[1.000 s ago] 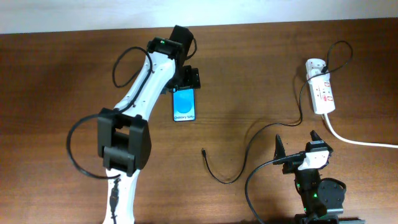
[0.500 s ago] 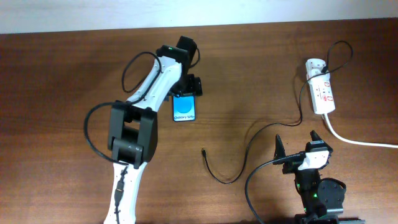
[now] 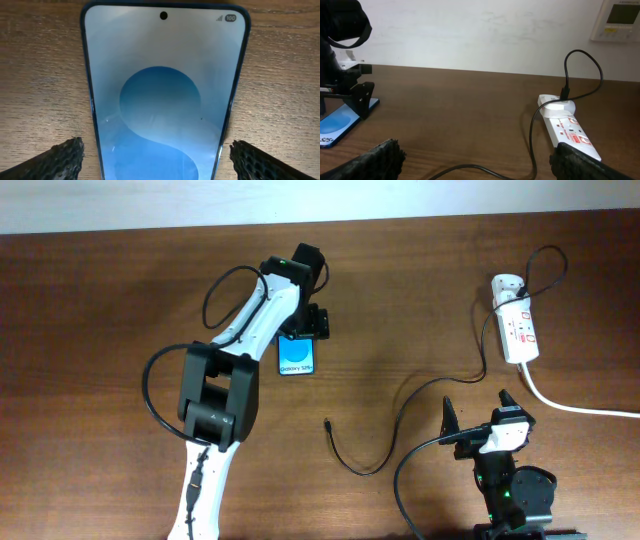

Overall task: Plug charger to phone and switch on socket
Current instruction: 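Lower the left gripper and close it on the phone's top edge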

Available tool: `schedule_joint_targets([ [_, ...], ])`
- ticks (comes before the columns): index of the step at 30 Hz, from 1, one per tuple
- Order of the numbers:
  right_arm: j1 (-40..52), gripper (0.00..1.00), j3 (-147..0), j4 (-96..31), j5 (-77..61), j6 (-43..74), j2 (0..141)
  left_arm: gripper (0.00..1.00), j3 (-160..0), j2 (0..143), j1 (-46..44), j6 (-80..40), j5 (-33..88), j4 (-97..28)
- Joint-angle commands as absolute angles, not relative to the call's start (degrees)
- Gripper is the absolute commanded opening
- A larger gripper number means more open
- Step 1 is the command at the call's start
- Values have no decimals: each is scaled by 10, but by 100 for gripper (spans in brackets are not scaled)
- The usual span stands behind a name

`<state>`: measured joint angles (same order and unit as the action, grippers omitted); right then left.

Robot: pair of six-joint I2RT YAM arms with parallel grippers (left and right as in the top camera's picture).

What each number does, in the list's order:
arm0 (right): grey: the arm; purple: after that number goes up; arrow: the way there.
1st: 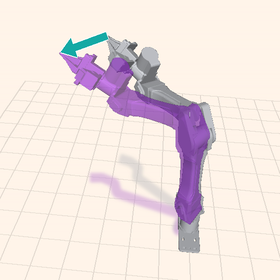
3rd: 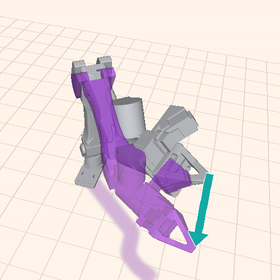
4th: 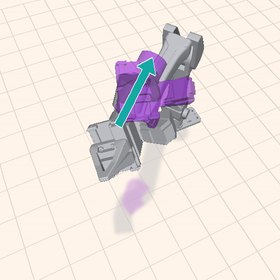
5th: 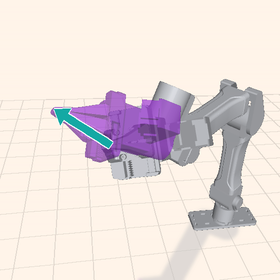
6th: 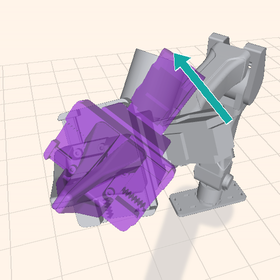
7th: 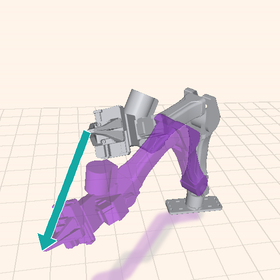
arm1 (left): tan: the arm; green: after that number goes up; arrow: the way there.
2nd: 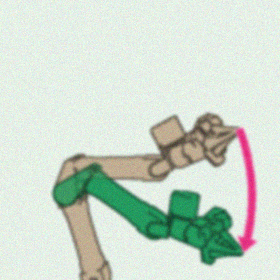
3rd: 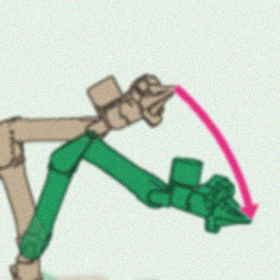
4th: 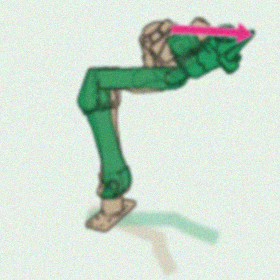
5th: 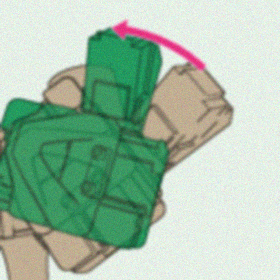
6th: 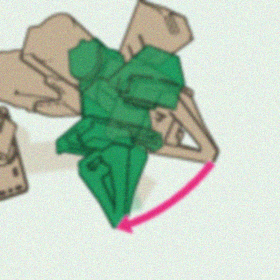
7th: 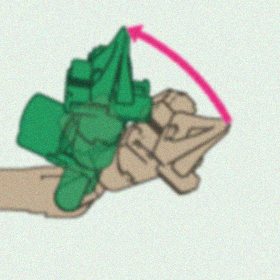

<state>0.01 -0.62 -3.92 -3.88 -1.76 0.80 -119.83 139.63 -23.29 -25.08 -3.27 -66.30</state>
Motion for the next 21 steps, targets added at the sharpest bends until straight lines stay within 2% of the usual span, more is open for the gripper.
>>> schedule_joint_targets([
  [1,4,99,-3,-43,-36,-17,4,99,-1189,1404,-230,-244,-41,-660],
  [8,4,98,-3,-43,-36,-17,4,100,-1189,1442,-230,-241,0,-661],
  [14,4,98,-3,-43,-36,-17,4,91,-1189,1442,-229,-241,-5,-663],
  [21,4,98,-3,-43,-36,-17,4,86,-1189,1442,-227,-241,-9,-667],
])
